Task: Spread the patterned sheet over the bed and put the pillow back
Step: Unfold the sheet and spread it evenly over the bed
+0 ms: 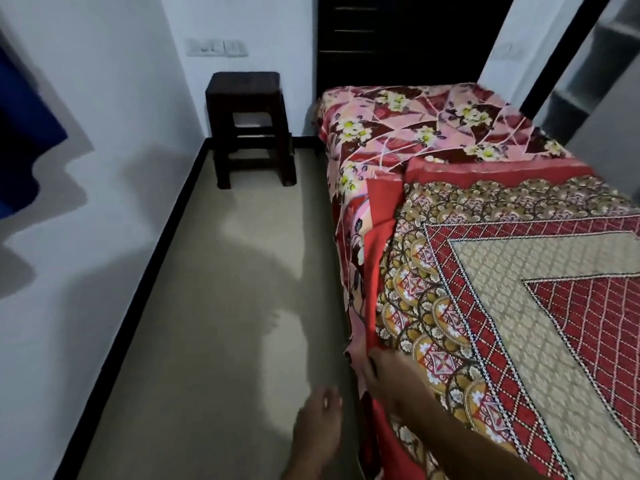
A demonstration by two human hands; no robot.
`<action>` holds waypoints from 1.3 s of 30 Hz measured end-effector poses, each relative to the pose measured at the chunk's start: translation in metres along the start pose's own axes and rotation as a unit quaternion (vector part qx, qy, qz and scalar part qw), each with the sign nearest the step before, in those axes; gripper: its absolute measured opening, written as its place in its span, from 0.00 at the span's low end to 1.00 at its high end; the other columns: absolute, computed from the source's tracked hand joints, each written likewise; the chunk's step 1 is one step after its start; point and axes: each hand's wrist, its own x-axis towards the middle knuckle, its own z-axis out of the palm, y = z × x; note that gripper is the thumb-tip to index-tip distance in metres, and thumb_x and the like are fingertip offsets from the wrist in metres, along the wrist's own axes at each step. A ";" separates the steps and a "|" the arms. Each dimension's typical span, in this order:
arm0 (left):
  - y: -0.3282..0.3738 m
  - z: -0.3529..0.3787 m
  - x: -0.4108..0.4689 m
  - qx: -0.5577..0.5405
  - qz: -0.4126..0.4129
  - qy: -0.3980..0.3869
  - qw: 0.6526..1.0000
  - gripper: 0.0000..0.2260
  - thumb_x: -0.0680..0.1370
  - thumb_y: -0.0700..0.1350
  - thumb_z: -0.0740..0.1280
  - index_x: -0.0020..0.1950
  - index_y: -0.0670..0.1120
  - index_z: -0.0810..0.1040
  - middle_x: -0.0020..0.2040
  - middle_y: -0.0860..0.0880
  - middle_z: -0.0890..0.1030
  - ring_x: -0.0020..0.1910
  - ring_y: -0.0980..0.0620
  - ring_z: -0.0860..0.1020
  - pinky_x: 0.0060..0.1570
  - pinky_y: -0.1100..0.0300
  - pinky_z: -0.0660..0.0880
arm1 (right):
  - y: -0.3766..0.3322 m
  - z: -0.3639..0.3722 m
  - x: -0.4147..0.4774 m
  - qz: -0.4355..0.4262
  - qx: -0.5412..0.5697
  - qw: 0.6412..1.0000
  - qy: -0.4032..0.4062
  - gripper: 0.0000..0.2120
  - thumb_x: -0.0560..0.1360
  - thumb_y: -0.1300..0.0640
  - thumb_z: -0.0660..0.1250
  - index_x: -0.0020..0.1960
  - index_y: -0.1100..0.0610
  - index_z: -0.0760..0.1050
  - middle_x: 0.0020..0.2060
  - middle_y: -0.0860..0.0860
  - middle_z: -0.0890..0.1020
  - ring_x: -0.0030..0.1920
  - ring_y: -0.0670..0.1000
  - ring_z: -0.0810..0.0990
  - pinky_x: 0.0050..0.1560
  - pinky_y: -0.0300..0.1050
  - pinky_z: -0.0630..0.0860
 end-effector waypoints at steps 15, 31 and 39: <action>0.322 -0.052 0.170 0.038 0.060 -0.059 0.996 0.09 0.82 0.52 0.62 0.57 0.49 0.78 0.51 0.48 0.82 0.49 0.49 0.79 0.52 0.55 0.76 | 0.005 -0.113 0.102 0.119 0.161 0.978 0.062 0.12 0.82 0.46 0.59 0.57 0.49 0.78 0.52 0.47 0.81 0.45 0.45 0.81 0.43 0.36 0.72; 0.476 -0.038 0.398 0.307 0.297 -0.160 0.890 0.10 0.79 0.45 0.67 0.59 0.48 0.80 0.57 0.49 0.82 0.55 0.48 0.80 0.57 0.53 0.77 | -0.013 -0.225 0.359 0.253 0.204 0.933 0.157 0.11 0.80 0.53 0.63 0.54 0.57 0.81 0.47 0.57 0.84 0.45 0.59 0.84 0.45 0.50 0.80; 0.494 0.014 0.468 0.384 0.409 -0.131 0.817 0.12 0.80 0.47 0.67 0.62 0.47 0.77 0.61 0.47 0.77 0.61 0.47 0.76 0.60 0.53 0.75 | 0.016 -0.205 0.419 0.309 0.191 0.922 0.133 0.12 0.81 0.53 0.60 0.57 0.57 0.79 0.52 0.58 0.83 0.50 0.61 0.83 0.47 0.50 0.77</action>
